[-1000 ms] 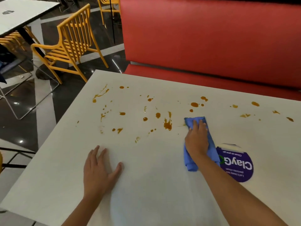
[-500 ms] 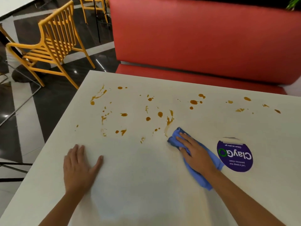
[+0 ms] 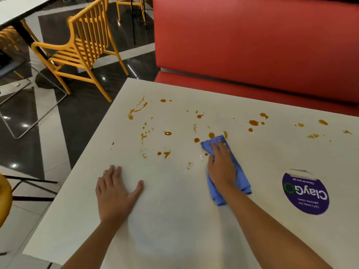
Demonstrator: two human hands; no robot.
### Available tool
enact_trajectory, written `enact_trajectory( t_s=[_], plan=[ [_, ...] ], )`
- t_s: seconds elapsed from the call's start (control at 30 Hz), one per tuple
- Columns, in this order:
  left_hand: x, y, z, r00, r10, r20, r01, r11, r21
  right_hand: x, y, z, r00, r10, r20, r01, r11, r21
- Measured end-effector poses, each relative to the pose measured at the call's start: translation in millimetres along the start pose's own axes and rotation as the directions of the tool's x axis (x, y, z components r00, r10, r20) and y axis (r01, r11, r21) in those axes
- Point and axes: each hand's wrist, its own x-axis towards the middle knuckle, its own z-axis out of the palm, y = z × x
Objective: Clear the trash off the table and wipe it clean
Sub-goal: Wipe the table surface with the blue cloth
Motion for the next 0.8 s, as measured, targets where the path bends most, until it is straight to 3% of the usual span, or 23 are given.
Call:
enact_trajectory(
  t_s=[0.17,0.3,0.47,0.57,0.67,0.8],
  plan=[
    [-1,1,0,1.000,-0.001,0.000,0.001,1.000,-0.001,-33,3,-1,0.967,-0.253,0.044,0.247,0.963,0.110],
    [-1,1,0,1.000,0.001,0.003,-0.001,1.000,0.007,-43,42,-27,0.938,-0.336,0.083,0.312,0.925,0.219],
    [-1,1,0,1.000,-0.001,-0.002,0.001,1.000,-0.003,-26,67,-33,0.979,-0.200,0.036,0.188,0.959,0.212],
    [-2,2,0,1.000,-0.005,-0.003,0.005,1.000,-0.010,-16,52,-24,0.997,-0.004,-0.074,0.018,0.981,0.195],
    [-1,1,1,1.000,-0.011,-0.005,0.011,1.000,-0.022,-11,16,-9,0.965,0.200,-0.171,-0.178,0.975,0.134],
    [0,1,1,1.000,-0.010,-0.018,0.010,1.000,0.005,-11,-30,16,0.970,0.207,-0.131,-0.199,0.977,0.074]
  ],
)
